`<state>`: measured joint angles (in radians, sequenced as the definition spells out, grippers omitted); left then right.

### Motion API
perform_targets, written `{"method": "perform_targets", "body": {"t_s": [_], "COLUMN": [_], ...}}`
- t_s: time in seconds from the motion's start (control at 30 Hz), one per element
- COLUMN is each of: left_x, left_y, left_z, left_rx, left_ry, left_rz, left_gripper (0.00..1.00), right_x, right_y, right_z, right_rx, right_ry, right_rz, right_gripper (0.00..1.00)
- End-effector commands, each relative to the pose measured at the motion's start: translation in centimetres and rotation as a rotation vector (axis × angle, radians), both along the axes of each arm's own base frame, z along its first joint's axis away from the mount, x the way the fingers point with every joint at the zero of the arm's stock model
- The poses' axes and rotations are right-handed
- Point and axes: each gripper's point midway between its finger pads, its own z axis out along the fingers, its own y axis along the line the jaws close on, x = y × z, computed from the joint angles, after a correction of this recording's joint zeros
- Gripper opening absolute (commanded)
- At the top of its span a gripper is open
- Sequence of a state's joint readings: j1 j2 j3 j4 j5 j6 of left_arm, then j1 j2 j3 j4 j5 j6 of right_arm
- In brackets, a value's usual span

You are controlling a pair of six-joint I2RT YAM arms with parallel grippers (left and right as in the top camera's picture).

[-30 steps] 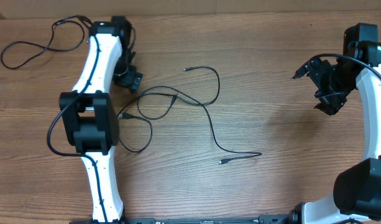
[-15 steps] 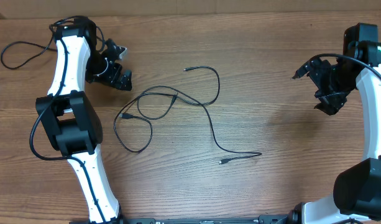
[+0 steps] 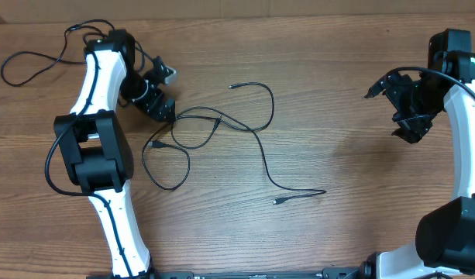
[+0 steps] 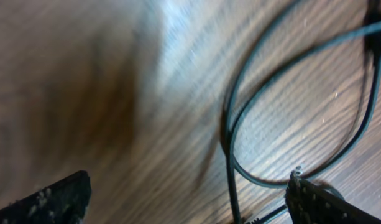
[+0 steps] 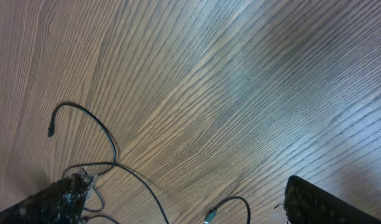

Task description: Untangle cables

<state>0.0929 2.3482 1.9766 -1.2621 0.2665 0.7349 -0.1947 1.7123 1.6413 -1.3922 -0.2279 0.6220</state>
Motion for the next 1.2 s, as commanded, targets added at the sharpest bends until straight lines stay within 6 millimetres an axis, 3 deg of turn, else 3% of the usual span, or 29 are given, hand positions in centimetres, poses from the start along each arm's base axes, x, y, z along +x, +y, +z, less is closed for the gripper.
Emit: {"method": "perform_targets", "body": {"t_s": [0.0,0.17,0.47,0.63,1.0,1.03,1.1,1.17], "left_x": [-0.7,-0.9,-1.5,-2.3,-0.8,-0.8,-0.6,-0.3], "left_y": [0.0,0.2,0.6,0.9,1.4,1.4,1.4,1.2], "left_z": [-0.8,-0.9,-1.6,-3.4,-4.2,-4.2,-4.2,-4.2], "left_rx": [0.0,0.021,0.055,0.143,0.233,0.232,0.232,0.226], "left_ry": [0.012,0.019,0.027,0.051,0.004,0.003,-0.005,-0.014], "left_rz": [-0.05,-0.069,-0.131,-0.169,-0.098,-0.099,-0.097,-0.086], "left_gripper": [0.93,0.76,0.7,0.63,0.59,0.57,0.26,0.09], "right_x": [0.0,0.0,0.0,0.0,0.0,0.0,0.0,0.0], "right_y": [-0.2,-0.2,-0.2,-0.2,-0.2,-0.2,-0.2,-0.2], "right_z": [0.0,0.0,0.0,0.0,0.0,0.0,0.0,0.0], "right_rx": [-0.007,-0.007,-0.007,-0.007,-0.007,-0.007,-0.007,-0.007], "right_ry": [0.001,0.001,0.001,0.001,0.001,0.001,0.001,0.001], "right_rz": [-0.006,-0.006,-0.006,-0.006,-0.006,-0.006,-0.006,-0.006], "right_gripper": [1.0,1.0,1.0,1.0,1.0,1.0,1.0,1.0]}}
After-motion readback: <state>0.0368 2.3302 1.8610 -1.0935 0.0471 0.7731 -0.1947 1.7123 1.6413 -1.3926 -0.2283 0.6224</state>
